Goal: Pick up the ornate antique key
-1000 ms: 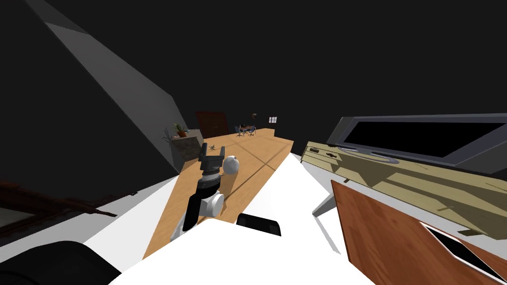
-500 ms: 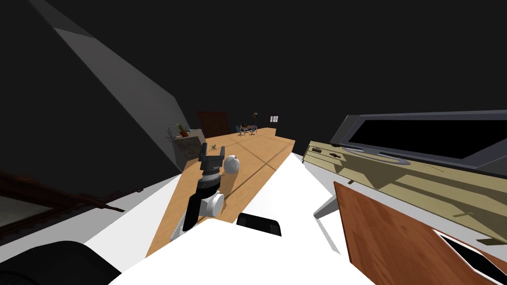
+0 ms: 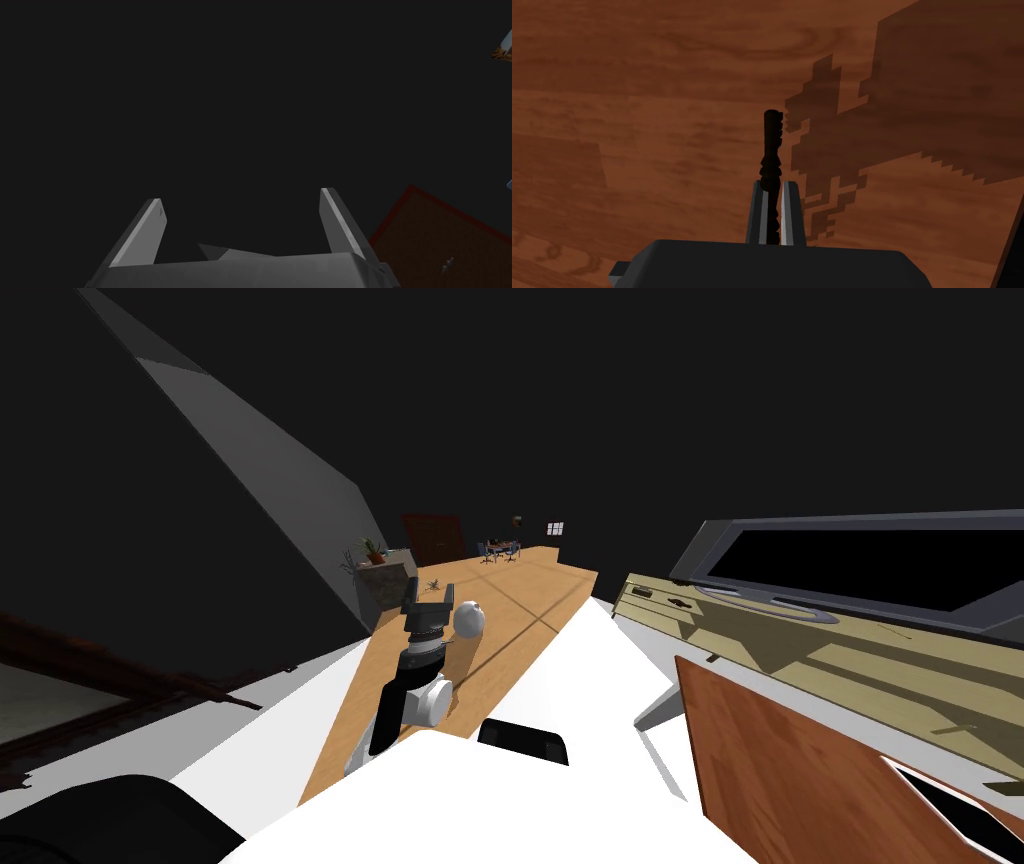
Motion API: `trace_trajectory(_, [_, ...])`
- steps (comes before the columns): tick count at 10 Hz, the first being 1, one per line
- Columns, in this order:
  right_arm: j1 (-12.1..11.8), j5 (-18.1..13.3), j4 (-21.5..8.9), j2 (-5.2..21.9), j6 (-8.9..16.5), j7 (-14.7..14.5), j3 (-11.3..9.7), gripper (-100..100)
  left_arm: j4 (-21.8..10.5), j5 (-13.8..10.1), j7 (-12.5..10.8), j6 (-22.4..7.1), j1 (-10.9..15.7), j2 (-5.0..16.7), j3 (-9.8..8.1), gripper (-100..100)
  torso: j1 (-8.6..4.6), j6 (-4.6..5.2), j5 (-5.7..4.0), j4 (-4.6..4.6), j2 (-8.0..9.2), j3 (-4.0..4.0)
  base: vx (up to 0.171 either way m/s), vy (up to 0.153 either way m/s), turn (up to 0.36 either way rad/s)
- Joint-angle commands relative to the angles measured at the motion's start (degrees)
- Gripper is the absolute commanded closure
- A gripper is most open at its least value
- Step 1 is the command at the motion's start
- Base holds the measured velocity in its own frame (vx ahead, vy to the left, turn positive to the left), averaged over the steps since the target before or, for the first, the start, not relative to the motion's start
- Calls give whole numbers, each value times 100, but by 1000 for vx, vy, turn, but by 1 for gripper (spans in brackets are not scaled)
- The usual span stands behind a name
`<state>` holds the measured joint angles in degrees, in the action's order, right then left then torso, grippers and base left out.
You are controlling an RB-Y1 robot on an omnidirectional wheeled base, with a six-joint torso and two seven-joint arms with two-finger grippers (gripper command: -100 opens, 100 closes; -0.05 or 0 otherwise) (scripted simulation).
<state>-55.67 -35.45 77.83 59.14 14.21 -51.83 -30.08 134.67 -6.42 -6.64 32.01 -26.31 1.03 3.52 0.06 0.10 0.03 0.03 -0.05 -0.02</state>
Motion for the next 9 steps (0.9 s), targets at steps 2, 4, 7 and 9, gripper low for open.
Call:
trace_trajectory(2, [17,-20,6,18,-1,-33,8,100,0,0,0,0,0,0,0,0,0,26,-5,-7,-4,-5,0,-1,26])
trace_trajectory(4, [16,-16,7,15,-2,-27,8,0,0,0,0,0,-1,0,0,0,2,24,-3,-7,-4,-5,0,0,0])
trace_trajectory(7, [-279,72,375,363,21,46,136,100,0,0,0,0,-1,0,0,0,21,24,3,-9,-10,-9,24,33,-107])
trace_trajectory(9, [-261,52,326,296,21,50,127,0,0,0,0,0,-1,0,0,0,14,16,1,-6,-7,-7,5,8,-8])
